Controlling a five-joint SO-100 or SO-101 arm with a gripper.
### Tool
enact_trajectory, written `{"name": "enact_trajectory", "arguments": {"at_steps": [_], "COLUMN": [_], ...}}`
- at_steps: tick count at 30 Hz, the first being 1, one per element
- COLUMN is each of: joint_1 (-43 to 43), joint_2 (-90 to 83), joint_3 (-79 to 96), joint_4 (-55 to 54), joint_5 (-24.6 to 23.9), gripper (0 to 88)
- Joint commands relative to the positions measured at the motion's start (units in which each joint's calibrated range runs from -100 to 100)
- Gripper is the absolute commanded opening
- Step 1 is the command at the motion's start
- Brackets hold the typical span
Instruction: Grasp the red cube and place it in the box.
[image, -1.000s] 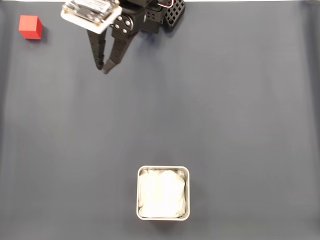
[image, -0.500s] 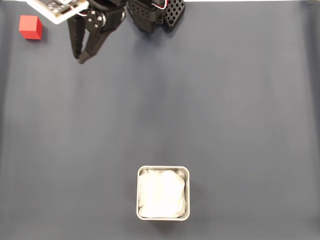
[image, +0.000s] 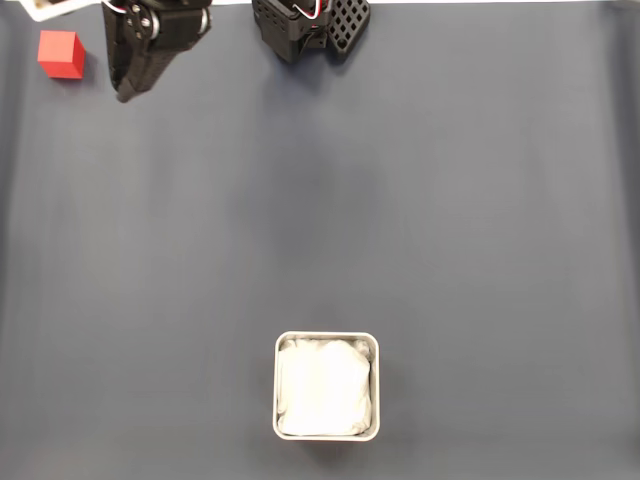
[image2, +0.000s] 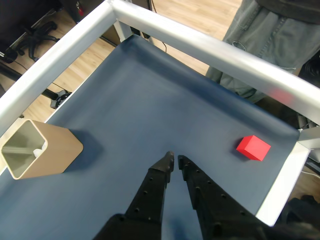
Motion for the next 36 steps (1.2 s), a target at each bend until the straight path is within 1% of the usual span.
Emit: {"name": "enact_trajectory", "arguments": {"at_steps": [1, 11, 25, 36], "joint_1": [2.6, 8.6, 16.8, 22.2], "joint_2": [0.4, 2.9, 6.0, 8.4], "joint_3": [-2.4, -2.4, -2.1, -2.1], "joint_4": [0.0, -0.3, -3.7, -4.7], "joint_5": [-0.4, -1.1, -1.9, -1.5], "gripper": [0.0, 0.0, 0.2, 0.2]}}
